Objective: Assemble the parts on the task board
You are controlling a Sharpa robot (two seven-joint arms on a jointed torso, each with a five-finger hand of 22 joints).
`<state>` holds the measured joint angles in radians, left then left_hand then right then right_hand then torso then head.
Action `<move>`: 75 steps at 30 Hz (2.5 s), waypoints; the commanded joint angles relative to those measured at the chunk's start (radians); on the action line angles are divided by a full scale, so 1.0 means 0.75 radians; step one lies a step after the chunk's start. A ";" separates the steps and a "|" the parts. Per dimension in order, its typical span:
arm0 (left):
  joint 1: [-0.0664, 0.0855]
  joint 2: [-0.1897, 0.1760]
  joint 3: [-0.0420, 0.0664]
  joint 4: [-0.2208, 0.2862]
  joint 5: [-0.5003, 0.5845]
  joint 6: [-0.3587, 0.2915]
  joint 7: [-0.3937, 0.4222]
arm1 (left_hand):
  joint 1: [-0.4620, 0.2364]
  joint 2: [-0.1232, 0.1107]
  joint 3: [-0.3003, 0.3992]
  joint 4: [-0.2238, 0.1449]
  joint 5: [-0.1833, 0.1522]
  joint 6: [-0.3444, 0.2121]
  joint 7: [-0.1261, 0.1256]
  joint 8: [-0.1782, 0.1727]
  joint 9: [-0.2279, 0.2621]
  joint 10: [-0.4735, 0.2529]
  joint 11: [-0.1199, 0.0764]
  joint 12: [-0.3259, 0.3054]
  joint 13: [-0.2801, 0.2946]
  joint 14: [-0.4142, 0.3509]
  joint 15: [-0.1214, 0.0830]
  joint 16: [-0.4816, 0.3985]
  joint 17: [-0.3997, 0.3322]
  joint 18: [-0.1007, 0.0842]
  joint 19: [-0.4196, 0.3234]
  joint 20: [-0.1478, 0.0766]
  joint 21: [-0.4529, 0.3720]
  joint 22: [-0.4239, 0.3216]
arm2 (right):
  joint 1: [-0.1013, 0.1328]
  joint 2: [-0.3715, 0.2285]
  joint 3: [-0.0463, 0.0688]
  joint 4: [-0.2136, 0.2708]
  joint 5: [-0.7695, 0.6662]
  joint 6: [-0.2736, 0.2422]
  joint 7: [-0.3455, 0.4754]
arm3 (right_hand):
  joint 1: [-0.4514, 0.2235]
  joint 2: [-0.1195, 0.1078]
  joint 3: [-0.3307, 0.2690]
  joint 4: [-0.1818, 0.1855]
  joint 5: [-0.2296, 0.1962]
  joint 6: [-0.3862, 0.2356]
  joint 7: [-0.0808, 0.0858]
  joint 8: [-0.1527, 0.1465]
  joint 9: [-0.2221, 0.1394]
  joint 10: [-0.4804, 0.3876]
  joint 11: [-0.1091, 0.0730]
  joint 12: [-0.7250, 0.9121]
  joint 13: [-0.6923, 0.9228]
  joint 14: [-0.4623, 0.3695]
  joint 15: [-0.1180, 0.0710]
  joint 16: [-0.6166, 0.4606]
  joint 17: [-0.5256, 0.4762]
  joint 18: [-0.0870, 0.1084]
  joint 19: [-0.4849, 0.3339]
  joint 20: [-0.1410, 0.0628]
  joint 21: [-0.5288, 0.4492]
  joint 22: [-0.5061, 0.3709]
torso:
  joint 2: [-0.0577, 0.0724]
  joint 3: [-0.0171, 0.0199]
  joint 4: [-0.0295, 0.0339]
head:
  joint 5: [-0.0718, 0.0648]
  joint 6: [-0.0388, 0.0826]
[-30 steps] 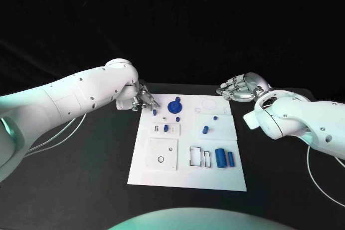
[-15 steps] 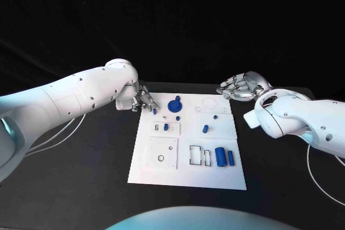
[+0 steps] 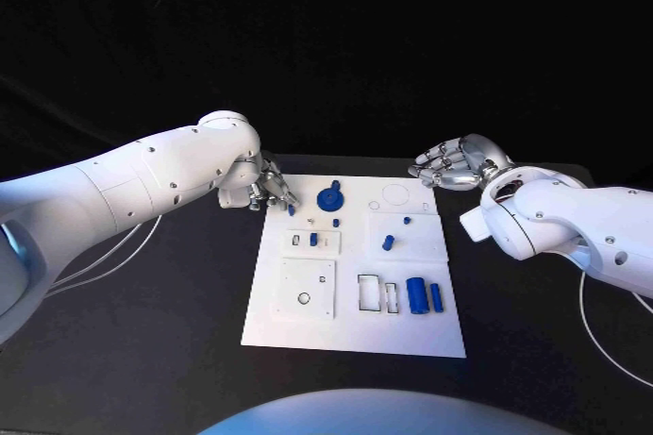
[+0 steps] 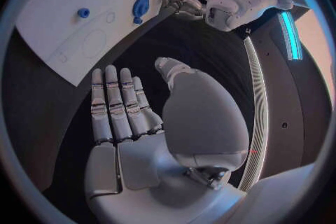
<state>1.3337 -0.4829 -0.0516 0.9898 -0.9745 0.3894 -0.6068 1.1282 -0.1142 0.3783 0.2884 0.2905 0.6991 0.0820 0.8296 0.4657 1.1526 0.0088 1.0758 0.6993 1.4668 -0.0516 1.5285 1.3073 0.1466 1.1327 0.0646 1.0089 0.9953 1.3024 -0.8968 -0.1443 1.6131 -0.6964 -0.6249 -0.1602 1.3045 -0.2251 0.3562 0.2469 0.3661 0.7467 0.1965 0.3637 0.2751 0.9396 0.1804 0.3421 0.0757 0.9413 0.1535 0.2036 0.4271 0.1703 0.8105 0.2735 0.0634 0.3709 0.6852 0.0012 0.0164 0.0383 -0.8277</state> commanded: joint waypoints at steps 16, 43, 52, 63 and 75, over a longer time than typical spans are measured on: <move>0.000 0.007 0.000 0.008 0.056 0.003 0.021 | 0.219 0.026 0.263 -0.096 -0.170 0.017 -0.021 0.037 -0.012 0.016 -0.021 0.007 -0.012 0.083 -0.008 0.014 0.179 0.003 0.015 -0.011 -0.008 0.031 | -0.001 0.001 0.000 -0.005 -0.009 0.049 -0.019 | 0.011 0.001 0.001 -0.008 0.006 -0.009 0.059 0.007 -0.003 -0.002 0.009 -0.008 -0.004 -0.014 0.006 -0.009 -0.005 0.017 0.003 0.002 0.005 -0.005 | -0.001 0.0000 0.0010 | -0.002 -0.005; -0.005 -0.173 0.004 0.269 0.154 -0.193 0.003 | 0.100 -0.050 0.626 -0.298 -0.077 0.078 -0.040 0.169 0.095 0.158 -0.046 0.058 0.077 0.120 -0.034 0.040 0.283 -0.016 0.095 -0.036 0.088 0.160 | -0.001 -0.003 0.000 -0.010 -0.008 0.035 -0.001 | 0.008 0.001 -0.001 -0.006 0.005 -0.011 0.061 0.008 -0.005 -0.005 0.010 -0.008 -0.007 -0.020 0.008 -0.013 -0.009 0.016 0.001 0.004 0.004 -0.010 | -0.005 0.0022 0.0042 | 0.004 -0.004; -0.007 -0.267 0.004 0.433 0.167 -0.298 -0.004 | 0.074 -0.067 0.645 -0.317 -0.028 0.105 -0.050 0.169 0.100 0.195 -0.056 0.077 0.118 0.129 -0.044 0.047 0.313 -0.021 0.118 -0.046 0.112 0.186 | -0.002 -0.006 -0.001 -0.009 -0.006 0.034 0.007 | 0.009 0.002 -0.001 -0.006 0.005 -0.011 0.061 0.009 -0.006 -0.005 0.010 -0.007 -0.007 -0.021 0.008 -0.013 -0.010 0.016 0.000 0.004 0.004 -0.011 | -0.006 0.0000 0.0069 | 0.007 -0.005; -0.034 -0.305 0.002 0.544 0.079 -0.348 -0.005 | 0.068 -0.075 0.663 -0.328 -0.020 0.116 -0.054 0.169 0.102 0.207 -0.061 0.081 0.130 0.131 -0.048 0.048 0.320 -0.024 0.130 -0.050 0.126 0.200 | -0.004 -0.007 -0.001 -0.007 -0.006 0.037 0.008 | 0.009 0.002 -0.001 -0.006 0.005 -0.011 0.061 0.009 -0.006 -0.005 0.010 -0.007 -0.007 -0.021 0.008 -0.013 -0.010 0.016 0.000 0.004 0.004 -0.011 | -0.004 0.0002 0.0036 | 0.015 -0.011; -0.069 -0.291 -0.001 0.562 -0.007 -0.266 -0.027 | 0.067 -0.077 0.670 -0.332 -0.021 0.119 -0.055 0.168 0.103 0.208 -0.062 0.078 0.127 0.131 -0.050 0.049 0.320 -0.024 0.132 -0.051 0.128 0.202 | -0.005 -0.007 -0.002 -0.006 -0.007 0.039 0.006 | 0.010 0.002 -0.001 -0.006 0.006 -0.012 0.061 0.009 -0.006 -0.006 0.011 -0.007 -0.008 -0.021 0.008 -0.013 -0.012 0.016 0.000 0.004 0.003 -0.013 | -0.004 0.0006 0.0025 | 0.016 -0.020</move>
<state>1.2828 -0.7040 -0.0526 1.4088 -0.9483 0.1589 -0.6179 1.1839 -0.1767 0.6834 0.2288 0.2705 0.7532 0.0711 0.9577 0.5392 1.2997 -0.0373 1.1300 0.7955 1.4670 -0.0804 1.5596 1.3073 0.1465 1.2260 0.0253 1.0989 1.1457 1.2990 -0.9023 -0.1455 1.6069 -0.6956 -0.6025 -0.1655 1.3044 -0.2251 0.3562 0.2470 0.3660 0.7467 0.1965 0.3636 0.2718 0.9360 0.1840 0.3421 0.0707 0.9343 0.1606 0.1996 0.4190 0.1702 0.8105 0.2735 0.0634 0.3624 0.6827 0.0012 0.0182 0.0497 -0.8408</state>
